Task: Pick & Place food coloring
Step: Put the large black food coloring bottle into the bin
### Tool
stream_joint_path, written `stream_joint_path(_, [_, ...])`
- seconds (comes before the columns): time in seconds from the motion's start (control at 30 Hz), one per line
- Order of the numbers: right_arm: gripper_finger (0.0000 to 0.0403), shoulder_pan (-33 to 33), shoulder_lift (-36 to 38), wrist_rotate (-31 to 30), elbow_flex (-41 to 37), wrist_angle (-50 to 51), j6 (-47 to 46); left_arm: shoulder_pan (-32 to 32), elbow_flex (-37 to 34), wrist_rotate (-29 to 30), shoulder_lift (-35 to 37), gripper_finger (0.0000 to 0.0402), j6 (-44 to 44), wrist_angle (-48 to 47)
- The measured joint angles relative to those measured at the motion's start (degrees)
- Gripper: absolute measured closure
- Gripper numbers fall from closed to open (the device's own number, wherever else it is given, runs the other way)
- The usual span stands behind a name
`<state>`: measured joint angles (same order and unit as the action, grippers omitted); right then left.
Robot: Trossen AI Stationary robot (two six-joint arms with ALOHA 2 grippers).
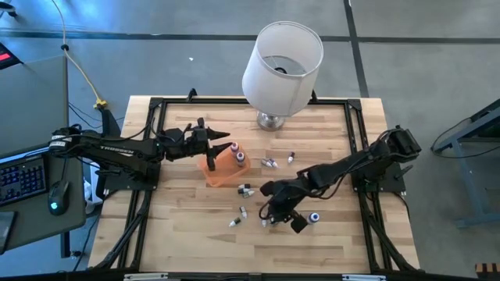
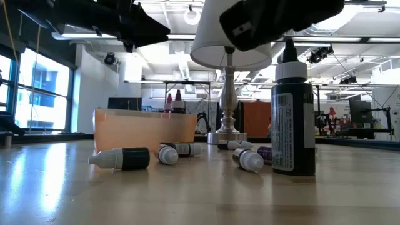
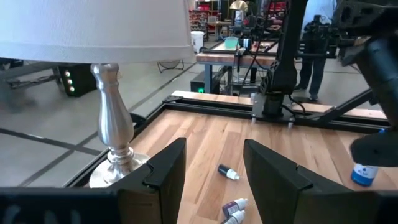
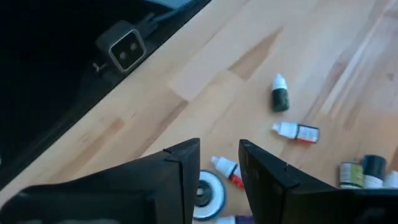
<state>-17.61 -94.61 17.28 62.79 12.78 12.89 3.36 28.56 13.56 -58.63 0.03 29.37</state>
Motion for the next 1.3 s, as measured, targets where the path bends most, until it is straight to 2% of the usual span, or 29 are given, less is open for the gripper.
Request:
stream_joint_path(0.23, [0.0299,-0.03,0.13,0.68,-9.46,-12.94,-1.49,0.00,0.00,-0.02,0.00,0.0243,-0.32,0.26])
stream_joint_path(0.43, [0.0300,0.09,0.15,-0.12,-19.36,-33.17,-3.90,0.00,0.00,0.04,-0.02,0.0243,-0.32,0.79])
stream_joint_path(0.53, [0.0300,0.09,0.20,-0.87,-23.18,-40.17,-4.04,0.00,0.00,0.29,-0.02,0.0243,-0.32,0.87])
stream_joint_path(0.7, [0.0311,0.09,0.33,-4.38,-26.56,-45.79,-6.92,0.00,0.00,0.46,-0.02,0.0243,-0.32,0.98])
stream_joint_path(0.9, [0.0369,0.19,0.31,-4.94,-26.74,-47.83,-7.61,0.00,0.00,0.50,-0.02,0.0243,-0.33,0.97])
stream_joint_path(0.97, [0.0371,0.33,0.26,-5.88,-26.59,-47.81,-8.46,0.00,0.00,0.51,-0.02,0.0243,-0.34,0.96])
stream_joint_path(1.07, [0.0371,0.35,0.06,-9.31,-26.23,-49.56,-10.91,0.00,0.00,0.51,-0.02,0.0243,-0.34,0.96])
stream_joint_path(1.17, [0.0371,0.38,0.01,-13.28,-24.52,-54.57,-8.91,0.00,0.00,0.53,-0.02,0.0243,-0.34,0.96])
stream_joint_path(1.23, [0.0368,0.34,0.11,-20.68,-22.77,-57.81,-5.54,0.00,0.00,0.51,-0.02,0.0243,-0.34,0.95])
stream_joint_path(1.3, [0.0365,0.58,0.11,-32.42,-20.55,-58.56,-2.27,0.00,0.00,0.24,-0.02,0.0243,-0.36,0.87])
